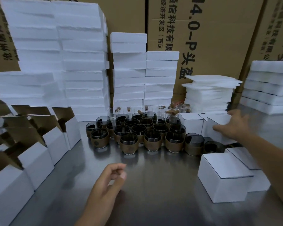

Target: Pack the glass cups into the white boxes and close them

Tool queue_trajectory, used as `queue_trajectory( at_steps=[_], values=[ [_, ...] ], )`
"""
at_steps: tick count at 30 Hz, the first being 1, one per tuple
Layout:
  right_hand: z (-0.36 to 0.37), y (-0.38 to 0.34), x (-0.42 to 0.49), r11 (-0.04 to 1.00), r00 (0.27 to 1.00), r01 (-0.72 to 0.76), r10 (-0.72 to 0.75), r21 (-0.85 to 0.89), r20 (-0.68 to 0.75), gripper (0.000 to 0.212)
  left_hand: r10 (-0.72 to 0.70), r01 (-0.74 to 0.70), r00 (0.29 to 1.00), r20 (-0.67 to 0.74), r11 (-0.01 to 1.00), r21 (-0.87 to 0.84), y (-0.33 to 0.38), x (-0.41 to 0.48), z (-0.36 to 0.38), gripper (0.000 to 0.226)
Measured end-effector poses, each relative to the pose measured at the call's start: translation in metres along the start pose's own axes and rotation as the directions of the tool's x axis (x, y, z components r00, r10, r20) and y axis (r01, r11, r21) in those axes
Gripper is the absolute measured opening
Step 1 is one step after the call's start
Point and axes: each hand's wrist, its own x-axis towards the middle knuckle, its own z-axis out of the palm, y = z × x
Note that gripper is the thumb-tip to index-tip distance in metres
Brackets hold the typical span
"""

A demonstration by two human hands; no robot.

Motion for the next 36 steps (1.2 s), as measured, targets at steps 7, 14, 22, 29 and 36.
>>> queue_trajectory(
  at_steps=[7, 14, 22, 29, 36],
  values=[
    [0.028, 0.001, 0.014, 0.988, 0.998, -0.041, 0.047, -0.146, 0.036, 0.08, -0.002, 0.002, 1.0, -0.002, 0.999, -0.034, 0.001, 0.002, -0.001, 0.019],
    [0.038, 0.002, 0.017, 0.979, 0.997, -0.075, 0.078, -0.189, 0.011, 0.083, -0.01, 0.01, 1.0, -0.002, 0.999, -0.044, 0.003, 0.001, 0.0, 0.026],
    [0.046, -0.003, 0.02, 0.974, 0.991, -0.121, 0.13, -0.189, 0.034, 0.094, -0.008, 0.009, 1.0, 0.012, 0.999, -0.033, 0.008, -0.002, 0.0, 0.031],
    [0.044, 0.0, 0.026, 0.973, 0.987, -0.128, 0.144, -0.193, 0.073, 0.092, 0.014, -0.013, 0.999, 0.035, 0.999, -0.034, 0.009, -0.001, 0.001, 0.027],
    [0.014, -0.068, -0.023, 0.94, 0.961, 0.276, -0.268, -0.203, 0.064, 0.073, 0.028, -0.028, 0.998, 0.054, 1.0, 0.009, 0.013, -0.005, -0.001, 0.008]
  ],
)
